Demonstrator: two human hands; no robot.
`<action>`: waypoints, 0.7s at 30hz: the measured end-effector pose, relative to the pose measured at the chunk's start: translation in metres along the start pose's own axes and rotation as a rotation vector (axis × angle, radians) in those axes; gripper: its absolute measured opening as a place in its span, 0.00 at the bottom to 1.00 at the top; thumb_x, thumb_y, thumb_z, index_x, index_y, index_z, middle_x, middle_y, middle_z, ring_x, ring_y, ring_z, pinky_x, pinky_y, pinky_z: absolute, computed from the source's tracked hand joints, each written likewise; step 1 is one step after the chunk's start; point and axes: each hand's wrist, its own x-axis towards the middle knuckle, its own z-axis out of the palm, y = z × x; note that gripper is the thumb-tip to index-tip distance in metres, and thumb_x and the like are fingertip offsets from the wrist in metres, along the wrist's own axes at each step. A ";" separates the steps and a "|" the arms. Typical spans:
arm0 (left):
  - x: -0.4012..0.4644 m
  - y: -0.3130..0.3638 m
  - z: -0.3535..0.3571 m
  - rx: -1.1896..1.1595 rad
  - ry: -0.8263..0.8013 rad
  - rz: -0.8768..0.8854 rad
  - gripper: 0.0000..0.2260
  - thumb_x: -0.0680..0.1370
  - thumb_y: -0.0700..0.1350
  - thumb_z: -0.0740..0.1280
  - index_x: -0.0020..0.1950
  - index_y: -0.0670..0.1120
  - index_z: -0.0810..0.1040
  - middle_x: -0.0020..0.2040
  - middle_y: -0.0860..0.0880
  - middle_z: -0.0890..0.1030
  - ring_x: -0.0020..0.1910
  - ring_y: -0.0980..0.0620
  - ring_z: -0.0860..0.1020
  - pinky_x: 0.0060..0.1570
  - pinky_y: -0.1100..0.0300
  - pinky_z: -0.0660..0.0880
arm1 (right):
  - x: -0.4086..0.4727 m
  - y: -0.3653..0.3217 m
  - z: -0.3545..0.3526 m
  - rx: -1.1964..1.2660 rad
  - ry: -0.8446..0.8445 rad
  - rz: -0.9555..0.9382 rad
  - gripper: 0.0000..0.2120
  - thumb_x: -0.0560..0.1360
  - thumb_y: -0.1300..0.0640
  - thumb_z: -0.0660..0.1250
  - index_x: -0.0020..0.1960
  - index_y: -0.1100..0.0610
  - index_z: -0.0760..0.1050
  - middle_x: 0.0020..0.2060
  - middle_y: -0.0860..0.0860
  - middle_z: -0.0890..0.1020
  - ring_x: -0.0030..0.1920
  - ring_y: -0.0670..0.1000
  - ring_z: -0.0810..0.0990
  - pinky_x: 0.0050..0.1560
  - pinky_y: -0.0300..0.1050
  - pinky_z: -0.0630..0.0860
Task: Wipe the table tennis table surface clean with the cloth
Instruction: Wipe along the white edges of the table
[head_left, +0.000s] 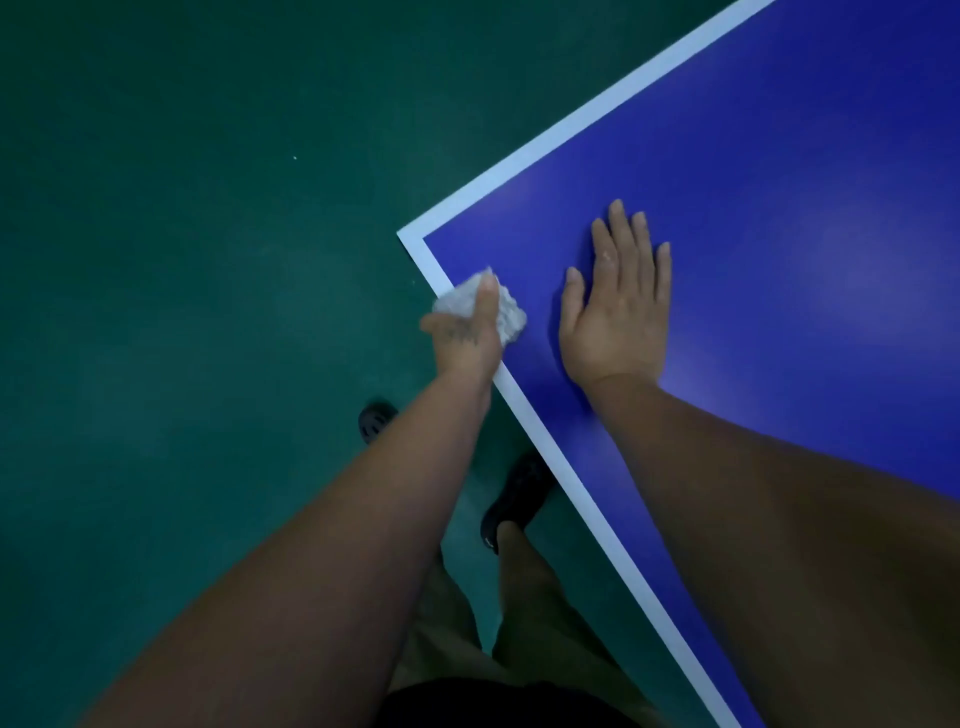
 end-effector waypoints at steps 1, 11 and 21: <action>0.012 0.016 -0.001 -0.045 -0.016 -0.016 0.23 0.82 0.58 0.70 0.52 0.37 0.73 0.41 0.39 0.77 0.36 0.48 0.76 0.38 0.58 0.76 | 0.001 0.000 0.001 -0.008 0.005 0.003 0.27 0.88 0.49 0.53 0.84 0.59 0.63 0.85 0.52 0.59 0.86 0.54 0.54 0.85 0.59 0.50; -0.047 -0.049 0.011 -0.115 -0.005 0.005 0.37 0.80 0.62 0.72 0.57 0.24 0.71 0.44 0.35 0.82 0.39 0.43 0.82 0.39 0.56 0.79 | 0.001 -0.002 -0.002 -0.017 -0.009 0.020 0.26 0.88 0.49 0.55 0.82 0.60 0.66 0.85 0.52 0.60 0.86 0.54 0.54 0.85 0.60 0.51; 0.049 0.053 -0.008 -0.066 0.100 0.123 0.22 0.86 0.53 0.65 0.47 0.34 0.72 0.41 0.40 0.79 0.35 0.47 0.78 0.35 0.61 0.71 | 0.001 0.000 0.000 0.014 0.008 0.026 0.25 0.87 0.52 0.59 0.82 0.60 0.66 0.85 0.52 0.61 0.86 0.54 0.55 0.85 0.61 0.52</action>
